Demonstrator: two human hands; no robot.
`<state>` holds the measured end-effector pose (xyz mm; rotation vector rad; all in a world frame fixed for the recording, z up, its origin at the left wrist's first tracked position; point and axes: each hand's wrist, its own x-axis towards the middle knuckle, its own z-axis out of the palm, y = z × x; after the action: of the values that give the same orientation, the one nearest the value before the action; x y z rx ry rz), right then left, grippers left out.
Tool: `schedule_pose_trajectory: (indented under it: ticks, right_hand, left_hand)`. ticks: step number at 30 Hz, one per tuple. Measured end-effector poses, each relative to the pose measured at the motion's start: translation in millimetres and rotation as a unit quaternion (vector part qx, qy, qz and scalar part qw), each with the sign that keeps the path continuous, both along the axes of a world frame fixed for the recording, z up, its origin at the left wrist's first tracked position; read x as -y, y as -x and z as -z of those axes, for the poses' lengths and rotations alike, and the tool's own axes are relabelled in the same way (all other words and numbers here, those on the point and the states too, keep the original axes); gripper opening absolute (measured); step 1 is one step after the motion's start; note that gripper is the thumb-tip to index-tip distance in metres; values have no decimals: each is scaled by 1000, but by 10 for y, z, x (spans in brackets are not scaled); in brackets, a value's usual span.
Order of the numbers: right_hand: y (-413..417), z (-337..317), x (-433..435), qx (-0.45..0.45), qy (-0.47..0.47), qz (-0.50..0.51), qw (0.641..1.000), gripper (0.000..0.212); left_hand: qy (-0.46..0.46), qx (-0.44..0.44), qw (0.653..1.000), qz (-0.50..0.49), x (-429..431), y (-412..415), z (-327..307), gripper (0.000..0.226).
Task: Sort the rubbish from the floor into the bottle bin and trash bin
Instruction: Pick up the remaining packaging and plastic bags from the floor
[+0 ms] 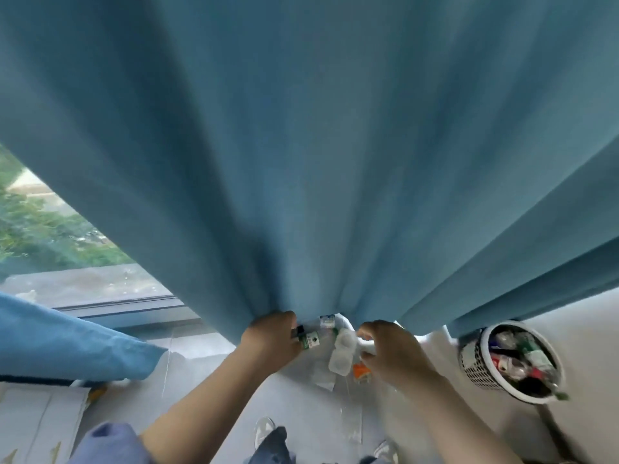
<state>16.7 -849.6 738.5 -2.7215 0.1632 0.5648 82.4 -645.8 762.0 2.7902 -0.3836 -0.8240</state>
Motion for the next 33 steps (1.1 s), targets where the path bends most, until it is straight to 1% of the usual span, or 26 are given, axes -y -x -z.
schedule_pose_trajectory:
  ticks: [3,7,11,14,16,19,20,22,25,27,30,33]
  right_hand:
    - [154,40,-111,-17,-9,63,998,34]
    - [378,154,-129,-15,-19,114,993,27]
    - [576,212,-119,-2,-9,138,990,26]
    - [733,301,-120,-4,-14,153,988,25]
    - [837,403,-101,-10,-19,156,987,25]
    - [959,563,-86,-31,-26,164,986,29]
    - [998,635,-80,-36,-28,170,984,31]
    - [1058,789,-83,-45,-24,177,983,33]
    - [1081,1078,-113,-50,-21,183,982,36]
    - [1053,1359,-151,-47,-13,187,981,36]
    - [970,1940,-238,-47,-15,206,977,35]
    - [859,2658,-335,-53,-21,226,972,38]
  left_hand:
    - [3,-4,999,46,-89,-51,22,14]
    - [10,2,994,113,-49,22,47,14]
    - [-1,11,987,162,42,122,92,16]
    - [-10,13,984,175,93,226,161,12]
    - [-19,11,983,182,154,282,238,17]
    - [-30,-1,980,198,227,331,425,15]
    - [-31,-4,978,204,253,344,505,17]
    - [-37,0,975,220,307,367,702,25]
    - [-61,-2,967,246,344,348,1103,27]
    - [-51,-4,965,256,316,292,1441,29]
    - [-32,4,960,277,231,161,2051,33]
    - [-26,5,958,286,140,6,2787,31]
